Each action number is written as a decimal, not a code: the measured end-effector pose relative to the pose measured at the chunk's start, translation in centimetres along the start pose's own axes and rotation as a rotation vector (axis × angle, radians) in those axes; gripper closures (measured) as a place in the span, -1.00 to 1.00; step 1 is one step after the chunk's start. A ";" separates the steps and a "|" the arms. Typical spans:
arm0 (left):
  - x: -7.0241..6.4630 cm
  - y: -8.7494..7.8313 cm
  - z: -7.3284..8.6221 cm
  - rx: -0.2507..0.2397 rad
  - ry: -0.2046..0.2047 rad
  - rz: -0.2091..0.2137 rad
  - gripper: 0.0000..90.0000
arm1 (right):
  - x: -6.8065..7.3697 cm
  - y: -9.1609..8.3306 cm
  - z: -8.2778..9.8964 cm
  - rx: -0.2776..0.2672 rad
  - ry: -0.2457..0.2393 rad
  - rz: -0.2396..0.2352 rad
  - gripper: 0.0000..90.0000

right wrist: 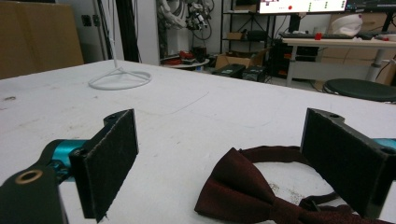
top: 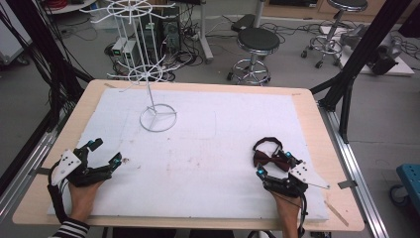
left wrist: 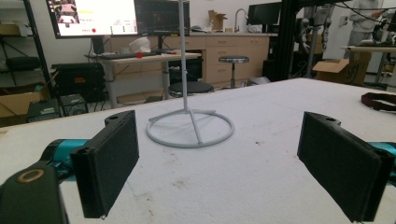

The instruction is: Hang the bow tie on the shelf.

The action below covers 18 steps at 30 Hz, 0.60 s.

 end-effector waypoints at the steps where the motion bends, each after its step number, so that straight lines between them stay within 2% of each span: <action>1: 0.0 0.0 0.0 0.000 -0.001 0.000 -0.71 | 0.0 0.0 0.0 0.000 0.000 0.000 -0.76; 4: 0.0 0.0 0.0 -0.002 -0.007 -0.002 -0.71 | -0.1 -0.1 0.0 -0.006 0.004 -0.001 -0.77; 6: 0.0 0.0 0.0 -0.002 -0.008 -0.002 -0.71 | -0.1 -0.1 0.0 -0.007 0.009 0.001 -0.98; 18: 0.0 0.0 0.0 -0.003 -0.006 -0.003 -0.71 | -0.2 -0.1 0.0 -0.007 0.019 0.002 -0.98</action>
Point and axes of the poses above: each handheld gripper's, and its own axes: y roughly forward along the jaws, z roughly out of its underside, x roughly to its left, the point moved 2 cm from there along y, roughly forward along the jaws, and after that the axes turned 13 degrees about -y, right-handed, at the moved point
